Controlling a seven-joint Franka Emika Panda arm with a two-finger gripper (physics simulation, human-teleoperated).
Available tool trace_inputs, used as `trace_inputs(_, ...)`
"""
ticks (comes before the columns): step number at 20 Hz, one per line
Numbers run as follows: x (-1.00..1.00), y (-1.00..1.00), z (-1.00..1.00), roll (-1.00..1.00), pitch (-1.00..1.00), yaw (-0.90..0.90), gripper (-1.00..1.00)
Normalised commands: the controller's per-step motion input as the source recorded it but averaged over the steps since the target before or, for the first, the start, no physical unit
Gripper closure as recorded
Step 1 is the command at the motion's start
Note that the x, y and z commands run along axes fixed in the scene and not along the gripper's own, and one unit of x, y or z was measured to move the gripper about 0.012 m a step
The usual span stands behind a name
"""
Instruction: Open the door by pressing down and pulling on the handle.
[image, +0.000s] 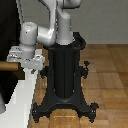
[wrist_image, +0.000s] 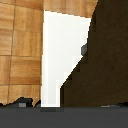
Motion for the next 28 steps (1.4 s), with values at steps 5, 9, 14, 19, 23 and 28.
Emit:
trace_inputs(5, 0.00, 1.00, -0.07, 0.00, 0.00, 0.00, -1.00)
trace_inputs(9, 0.00, 0.00, -0.25, 0.00, 0.00, 0.00, -1.00)
trace_inputs(14, 0.00, 0.00, 0.00, 0.00, 0.00, 0.00, -1.00)
trace_inputs(19, 0.00, 0.00, -0.20, 0.00, 0.00, 0.00, -1.00)
trace_inputs(23, 0.00, 0.00, -0.50, 0.00, 0.00, 0.00, -1.00)
trace_inputs(28, 0.00, 0.20, -0.20, 0.00, 0.00, 0.00, -1.00)
